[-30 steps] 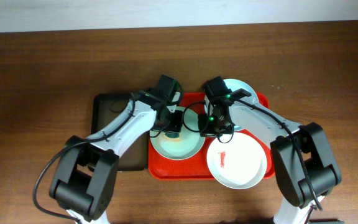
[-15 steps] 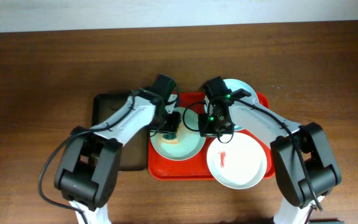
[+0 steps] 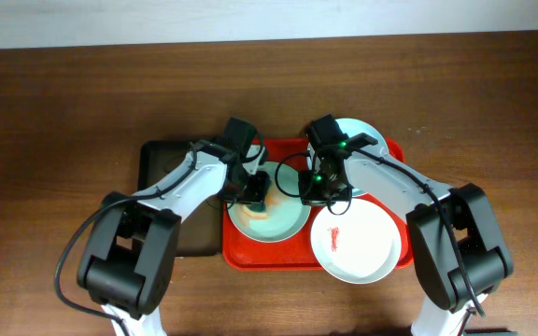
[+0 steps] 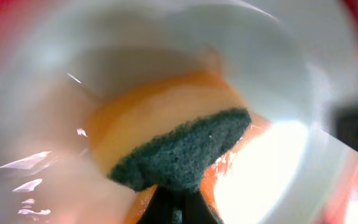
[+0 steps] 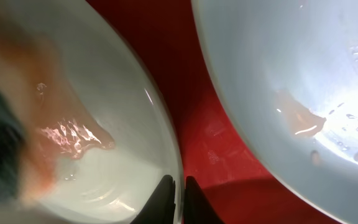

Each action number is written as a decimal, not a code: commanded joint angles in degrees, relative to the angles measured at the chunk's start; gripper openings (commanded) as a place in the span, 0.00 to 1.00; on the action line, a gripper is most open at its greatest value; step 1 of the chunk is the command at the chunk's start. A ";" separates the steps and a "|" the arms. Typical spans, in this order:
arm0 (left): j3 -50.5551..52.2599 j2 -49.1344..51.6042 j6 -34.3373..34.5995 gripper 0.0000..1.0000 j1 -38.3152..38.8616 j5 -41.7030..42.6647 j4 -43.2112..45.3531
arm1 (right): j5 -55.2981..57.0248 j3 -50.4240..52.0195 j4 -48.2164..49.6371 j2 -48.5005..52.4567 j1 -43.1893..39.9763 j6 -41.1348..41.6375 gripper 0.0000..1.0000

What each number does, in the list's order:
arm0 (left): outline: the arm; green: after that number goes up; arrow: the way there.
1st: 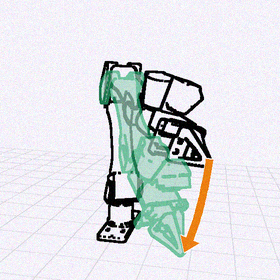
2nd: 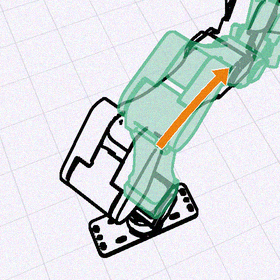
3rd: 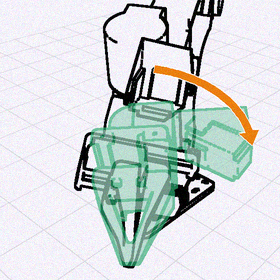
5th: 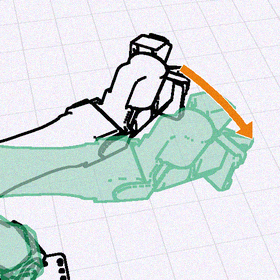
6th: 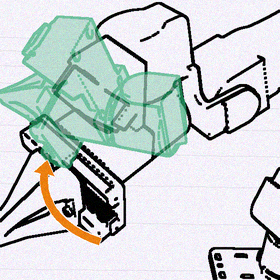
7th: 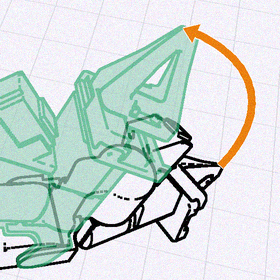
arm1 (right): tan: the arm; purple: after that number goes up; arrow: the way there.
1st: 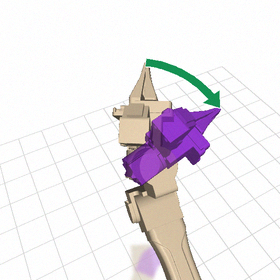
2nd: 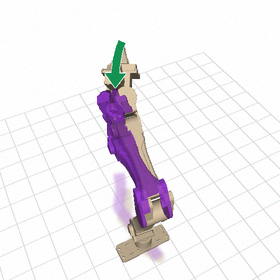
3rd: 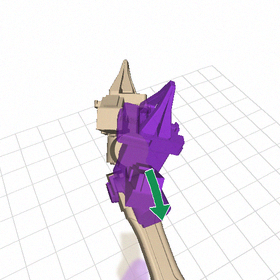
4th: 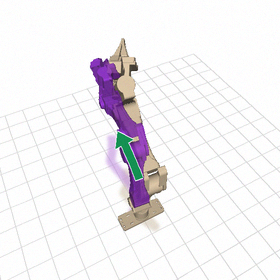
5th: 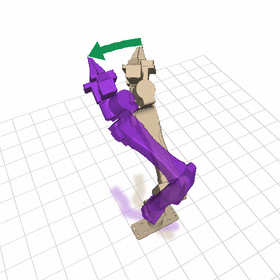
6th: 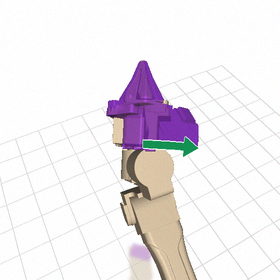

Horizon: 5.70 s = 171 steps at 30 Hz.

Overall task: Clean dirty plates on tray and stack at the side
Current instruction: 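Scrub the upper-left plate with the sponge held in the left gripper, then return the sponge to the black tray and release it, then lift the cleaned plate with the right gripper and place it right of the red tray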

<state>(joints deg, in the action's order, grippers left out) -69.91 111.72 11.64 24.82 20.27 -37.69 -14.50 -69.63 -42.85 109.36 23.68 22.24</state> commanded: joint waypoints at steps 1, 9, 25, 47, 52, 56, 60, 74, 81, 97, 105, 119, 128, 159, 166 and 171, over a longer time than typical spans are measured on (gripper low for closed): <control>-1.97 0.92 -4.70 0.00 -1.79 17.66 -3.72 | -1.36 -0.02 0.61 -0.02 0.35 -0.33 0.09; -2.91 -7.19 -2.05 0.00 -3.69 -6.58 -5.68 | -1.36 0.00 0.61 -0.02 0.37 -0.33 0.09; -0.24 -3.82 -1.64 0.00 0.61 6.29 -0.55 | -1.36 0.11 0.61 -0.02 0.35 -0.31 0.13; 3.50 3.67 5.66 0.00 2.19 18.47 7.67 | -1.38 0.11 0.92 -0.02 0.37 -0.31 0.13; 3.21 -5.09 5.64 0.00 0.48 9.90 4.11 | -1.36 0.11 1.18 -0.02 0.35 -0.31 0.21; 3.21 -17.88 5.62 0.00 -3.04 -4.50 -2.49 | -1.36 0.11 1.14 -0.02 0.37 -0.31 0.21; 3.21 -24.39 5.40 0.00 -7.17 -15.50 -11.13 | -1.36 0.11 1.11 -0.02 0.35 -0.31 0.22; 14.32 -16.79 5.40 0.00 -7.85 -29.75 -6.38 | -1.36 0.85 1.57 -0.02 0.35 -0.31 0.33; 13.75 -14.25 5.40 0.12 -7.87 -29.55 -6.16 | -1.36 0.85 1.73 -0.02 0.35 -0.33 0.33; 3.37 -37.40 3.50 0.99 -20.39 -16.90 -19.65 | -1.33 2.21 3.41 -0.02 0.35 -0.31 0.16; 3.37 -38.32 3.48 0.99 -20.37 -16.83 -19.67 | -3.50 -0.76 -0.70 -0.35 0.24 -0.33 0.04; 3.37 -38.32 3.48 0.99 -20.44 -16.83 -19.91 | -2.60 -16.92 -7.63 -6.60 1.14 10.29 0.04; 3.37 -38.29 3.48 0.99 -20.44 -16.83 -19.91 | 19.50 -16.83 10.62 -2.32 15.96 14.71 0.04; 3.39 -38.29 3.48 0.99 -20.48 -16.83 -19.89 | 51.28 -16.87 59.12 -4.17 29.64 -49.68 0.04; 3.39 -38.29 3.48 0.99 -20.48 -16.83 -19.91 | 51.28 -16.87 58.29 -4.17 29.64 -49.66 0.04; 3.37 -38.29 3.48 0.99 -20.48 -16.83 -19.91 | 53.05 -16.85 58.05 -4.17 29.64 -49.64 0.04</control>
<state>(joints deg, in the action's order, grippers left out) -65.60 73.82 15.81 4.51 2.83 -57.69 36.03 -85.41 15.18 107.50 52.66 -27.44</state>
